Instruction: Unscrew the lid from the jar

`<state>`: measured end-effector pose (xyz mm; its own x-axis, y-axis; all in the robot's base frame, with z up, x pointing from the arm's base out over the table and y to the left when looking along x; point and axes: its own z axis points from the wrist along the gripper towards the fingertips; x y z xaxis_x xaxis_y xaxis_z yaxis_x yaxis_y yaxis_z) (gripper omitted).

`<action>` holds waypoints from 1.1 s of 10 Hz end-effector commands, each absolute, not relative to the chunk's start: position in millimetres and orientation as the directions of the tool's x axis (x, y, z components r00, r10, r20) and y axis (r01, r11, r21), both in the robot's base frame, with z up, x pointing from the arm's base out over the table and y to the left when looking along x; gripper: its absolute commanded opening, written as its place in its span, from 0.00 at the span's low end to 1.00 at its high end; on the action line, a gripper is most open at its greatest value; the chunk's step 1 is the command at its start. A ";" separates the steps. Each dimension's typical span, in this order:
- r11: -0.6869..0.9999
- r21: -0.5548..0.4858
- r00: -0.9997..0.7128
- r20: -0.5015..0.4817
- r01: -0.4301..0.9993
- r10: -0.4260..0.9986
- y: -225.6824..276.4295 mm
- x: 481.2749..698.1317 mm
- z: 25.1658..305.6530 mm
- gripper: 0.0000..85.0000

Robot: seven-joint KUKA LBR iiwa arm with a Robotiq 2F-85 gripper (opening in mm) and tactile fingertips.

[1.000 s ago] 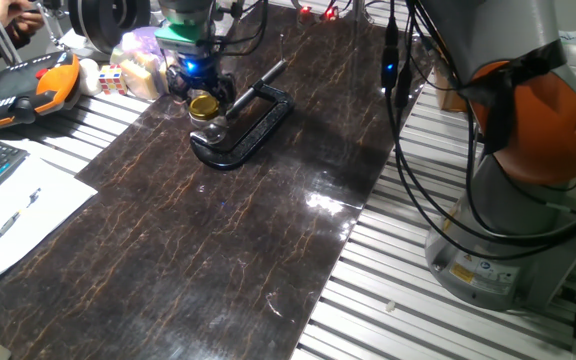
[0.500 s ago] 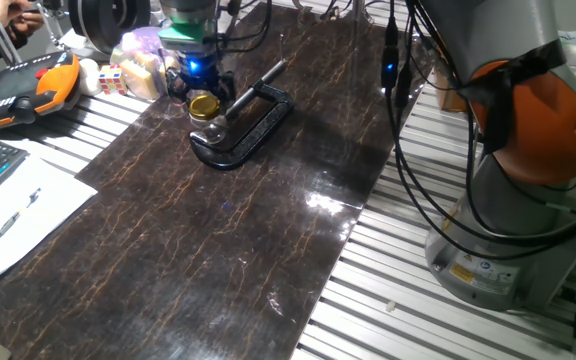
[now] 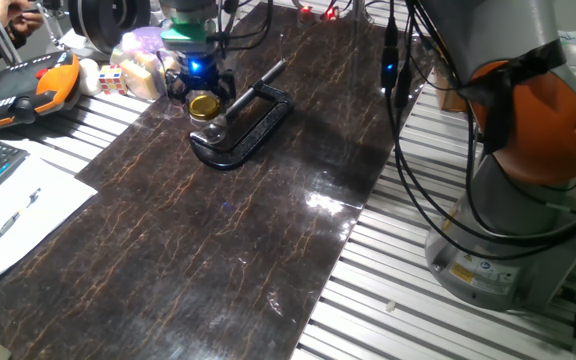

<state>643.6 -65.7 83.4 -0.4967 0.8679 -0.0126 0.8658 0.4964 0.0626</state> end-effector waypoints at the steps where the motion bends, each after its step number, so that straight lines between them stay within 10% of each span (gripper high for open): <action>1: 0.517 0.061 -0.518 -0.012 0.854 0.855 -65.6 643.5 83.3 0.01; 11: 0.730 0.045 -0.730 -0.017 0.682 0.683 -64.1 643.8 82.9 0.01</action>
